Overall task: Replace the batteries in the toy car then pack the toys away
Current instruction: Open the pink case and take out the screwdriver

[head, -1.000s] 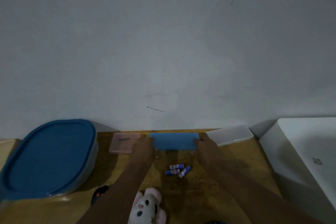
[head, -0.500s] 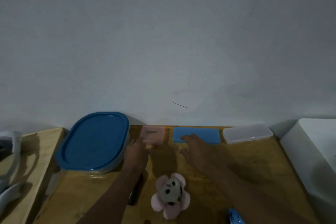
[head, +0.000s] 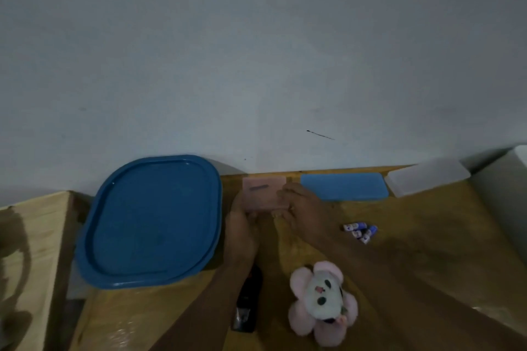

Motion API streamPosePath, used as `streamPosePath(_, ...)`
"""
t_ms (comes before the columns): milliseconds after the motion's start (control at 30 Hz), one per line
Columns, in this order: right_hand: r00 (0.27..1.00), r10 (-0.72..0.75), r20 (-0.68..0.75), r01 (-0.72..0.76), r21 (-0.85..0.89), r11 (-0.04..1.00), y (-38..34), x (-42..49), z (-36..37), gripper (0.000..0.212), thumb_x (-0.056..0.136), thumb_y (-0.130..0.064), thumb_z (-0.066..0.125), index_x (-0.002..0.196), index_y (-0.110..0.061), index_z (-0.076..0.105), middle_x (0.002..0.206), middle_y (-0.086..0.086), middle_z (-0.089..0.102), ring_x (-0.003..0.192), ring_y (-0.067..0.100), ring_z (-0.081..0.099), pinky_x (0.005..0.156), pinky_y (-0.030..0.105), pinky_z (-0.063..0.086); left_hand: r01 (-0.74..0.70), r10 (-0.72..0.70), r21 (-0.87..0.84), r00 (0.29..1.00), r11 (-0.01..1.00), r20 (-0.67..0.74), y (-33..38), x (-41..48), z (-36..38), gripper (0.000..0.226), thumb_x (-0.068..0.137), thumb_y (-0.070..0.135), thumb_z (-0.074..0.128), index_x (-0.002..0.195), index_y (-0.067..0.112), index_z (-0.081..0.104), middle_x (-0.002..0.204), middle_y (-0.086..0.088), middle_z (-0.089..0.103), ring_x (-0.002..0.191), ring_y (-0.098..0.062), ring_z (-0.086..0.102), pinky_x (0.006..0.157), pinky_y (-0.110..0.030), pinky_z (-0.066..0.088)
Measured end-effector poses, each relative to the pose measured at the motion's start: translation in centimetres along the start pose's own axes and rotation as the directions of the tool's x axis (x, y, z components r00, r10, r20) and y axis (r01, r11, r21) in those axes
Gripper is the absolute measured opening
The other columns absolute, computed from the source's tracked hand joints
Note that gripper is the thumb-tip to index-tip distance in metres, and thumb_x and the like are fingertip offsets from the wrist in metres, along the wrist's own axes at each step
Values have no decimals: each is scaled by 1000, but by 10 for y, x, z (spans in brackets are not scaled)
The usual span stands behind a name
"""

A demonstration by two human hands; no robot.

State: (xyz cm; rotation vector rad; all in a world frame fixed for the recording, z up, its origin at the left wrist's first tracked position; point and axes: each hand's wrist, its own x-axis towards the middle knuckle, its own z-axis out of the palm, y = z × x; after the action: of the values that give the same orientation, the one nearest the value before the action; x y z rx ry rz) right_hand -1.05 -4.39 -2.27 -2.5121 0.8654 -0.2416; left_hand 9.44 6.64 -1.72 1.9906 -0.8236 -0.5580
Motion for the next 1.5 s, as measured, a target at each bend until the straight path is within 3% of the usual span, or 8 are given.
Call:
streamPosePath(133, 997, -57, -54, 52, -97, 994, 6, -4, 3, 34, 79, -16, 72, 111, -5, 69, 119, 15, 62, 109, 35, 58, 89, 46, 53, 51, -52, -114, 999, 992, -7, -7, 0, 0, 35, 93, -11, 44, 123, 1, 57, 102, -2, 64, 83, 0, 63, 65, 2, 43)
streamPosePath(433, 961, -276, 28, 264, -398, 878, -8, 7, -3, 27, 83, -29, 63, 101, -9, 65, 98, 13, 66, 90, 29, 61, 75, 39, 55, 82, -93, -240, 995, 967, -36, -12, 6, 1, 38, 88, -15, 51, 115, 8, 62, 95, 10, 63, 80, 25, 54, 71, 3, 42)
streamPosePath(600, 924, -355, 142, 359, -640, 679, -15, 16, -2, 33, 71, -32, 72, 82, -1, 68, 67, 16, 64, 56, 29, 60, 44, 28, 47, 50, -56, -212, 998, 976, -22, -19, 10, -3, 37, 86, -11, 58, 112, 15, 66, 100, 3, 69, 80, 17, 58, 70, 2, 43)
streamPosePath(833, 806, -505, 308, 515, -785, 343, -22, 21, 1, 15, 67, -14, 74, 76, -2, 73, 61, 14, 67, 46, 26, 59, 37, 26, 43, 51, -54, -280, 999, 958, -3, -17, 11, -3, 37, 86, -11, 58, 110, 16, 66, 92, 10, 68, 78, 19, 60, 69, 1, 45)
streamPosePath(967, 794, -573, 201, 516, -722, 462, -15, 28, -2, 23, 65, -13, 77, 79, 3, 70, 60, 17, 65, 45, 28, 60, 36, 28, 45, 65, -70, -264, 997, 962, -12, -21, 12, -3, 22, 88, -7, 58, 96, 9, 71, 87, 2, 72, 75, 1, 62, 65, -4, 47)
streamPosePath(1100, 819, -569, 77, 478, -640, 601, -3, 30, -1, 26, 68, -20, 78, 83, -1, 69, 67, 15, 67, 55, 28, 62, 42, 32, 52, 46, -47, -173, 999, 984, -3, -23, 12, -3, 17, 89, -3, 59, 94, 8, 71, 85, 5, 71, 69, 9, 60, 61, -8, 45)
streamPosePath(1300, 885, -447, -131, 355, -432, 829, 4, 27, -8, 34, 89, -33, 44, 95, -11, 69, 88, 7, 70, 76, 26, 67, 57, 32, 55, 21, -25, -92, 998, 996, -49, -15, 8, -4, 21, 94, 4, 56, 96, 21, 67, 84, 14, 65, 74, 6, 59, 62, -1, 44)
streamPosePath(1500, 937, 153, -313, -112, 144, 983, -7, 40, -20, 37, 91, -42, 55, 109, -13, 69, 103, 7, 60, 89, 14, 53, 77, 27, 44, 77, -83, -75, 994, 994, -77, -21, 13, 0, 16, 93, 12, 61, 101, 15, 74, 90, 8, 72, 80, -1, 65, 68, -9, 45)
